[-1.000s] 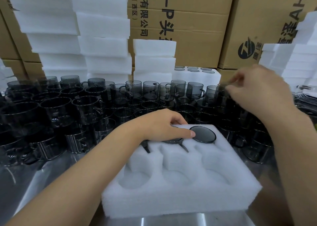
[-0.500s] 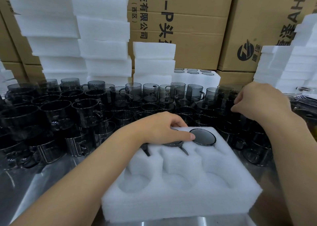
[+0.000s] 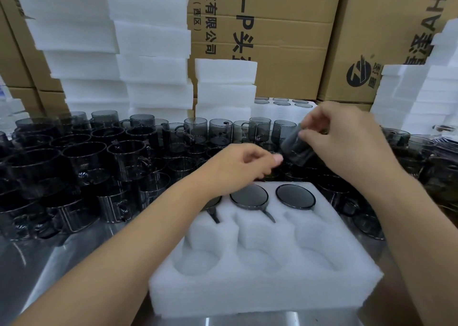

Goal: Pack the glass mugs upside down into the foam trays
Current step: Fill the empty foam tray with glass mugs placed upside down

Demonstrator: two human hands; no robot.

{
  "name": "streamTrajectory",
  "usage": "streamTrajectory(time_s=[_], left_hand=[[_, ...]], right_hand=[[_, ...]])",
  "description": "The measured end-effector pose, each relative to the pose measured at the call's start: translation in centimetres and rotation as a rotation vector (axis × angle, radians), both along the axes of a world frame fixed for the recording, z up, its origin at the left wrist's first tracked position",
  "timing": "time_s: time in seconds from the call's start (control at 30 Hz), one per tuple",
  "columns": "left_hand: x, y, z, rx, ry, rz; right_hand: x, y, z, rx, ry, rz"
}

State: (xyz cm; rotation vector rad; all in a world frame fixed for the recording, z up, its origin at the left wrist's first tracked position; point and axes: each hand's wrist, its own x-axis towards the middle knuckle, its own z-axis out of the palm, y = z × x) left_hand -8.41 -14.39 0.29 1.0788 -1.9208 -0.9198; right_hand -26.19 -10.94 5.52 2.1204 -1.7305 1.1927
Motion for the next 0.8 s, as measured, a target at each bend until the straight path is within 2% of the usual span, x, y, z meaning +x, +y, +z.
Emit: streamTrajectory(time_s=[0.1,0.27,0.37,0.5,0.8], left_hand=[[-0.2,0.0,0.8,0.115,0.21,0.031],[0.5,0.0,1.6,0.369,0.509,0.036],[0.9,-0.1,1.6,0.439,0.558,0.047],[1.2,-0.3,1.4,0.44,0.592,0.041],[1.2,-0.4,1.3,0.433,0.636,0.03]], right_hand=[[1.7,-0.2,-1.3,-0.139,-0.086,0.147],[3.2,-0.7,-3.0,-0.364,0.015,0.305],[3.3,-1.0,-3.5,-0.357,0.076,0.4],[3.7,-0.9,-4.1,-0.288,0.15,0.481],[3.5,-0.8,-4.2,-0.173,0.009,0.411]])
